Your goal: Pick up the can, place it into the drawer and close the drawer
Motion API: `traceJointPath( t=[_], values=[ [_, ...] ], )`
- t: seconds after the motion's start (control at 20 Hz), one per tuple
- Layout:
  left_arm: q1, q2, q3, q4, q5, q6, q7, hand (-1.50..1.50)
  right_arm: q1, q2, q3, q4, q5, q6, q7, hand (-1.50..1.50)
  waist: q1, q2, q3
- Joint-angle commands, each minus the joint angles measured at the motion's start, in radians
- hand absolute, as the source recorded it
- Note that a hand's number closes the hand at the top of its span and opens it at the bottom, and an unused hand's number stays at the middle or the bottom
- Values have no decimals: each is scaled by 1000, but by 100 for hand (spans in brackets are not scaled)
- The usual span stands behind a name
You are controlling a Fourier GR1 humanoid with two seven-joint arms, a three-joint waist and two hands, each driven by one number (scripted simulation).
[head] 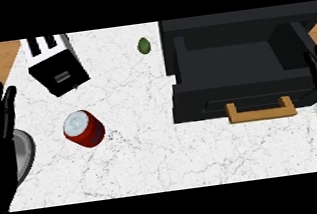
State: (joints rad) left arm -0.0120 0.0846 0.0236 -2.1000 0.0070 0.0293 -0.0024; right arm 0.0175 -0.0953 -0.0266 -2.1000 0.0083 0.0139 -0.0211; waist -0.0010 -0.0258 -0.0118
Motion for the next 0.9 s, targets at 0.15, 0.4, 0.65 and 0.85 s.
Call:
traceJointPath(
  t=[0.15,0.4,0.65,0.85],
  values=[
    [-41,104,-117,30,321,-376,-59,-150,-34,7,11,8,12,-5,-17,-150,-21,31,6],
    [19,313,-154,161,406,-635,37,-150,24,24,-2,80,7,-41,156,-150,-21,42,8],
    [-39,496,11,289,657,-842,48,-150,66,0,-23,50,-5,-28,211,-150,-11,29,11],
    [-81,558,79,406,738,-939,60,-150,109,-3,-40,37,-24,-2,177,-150,-6,27,12]
  ],
)
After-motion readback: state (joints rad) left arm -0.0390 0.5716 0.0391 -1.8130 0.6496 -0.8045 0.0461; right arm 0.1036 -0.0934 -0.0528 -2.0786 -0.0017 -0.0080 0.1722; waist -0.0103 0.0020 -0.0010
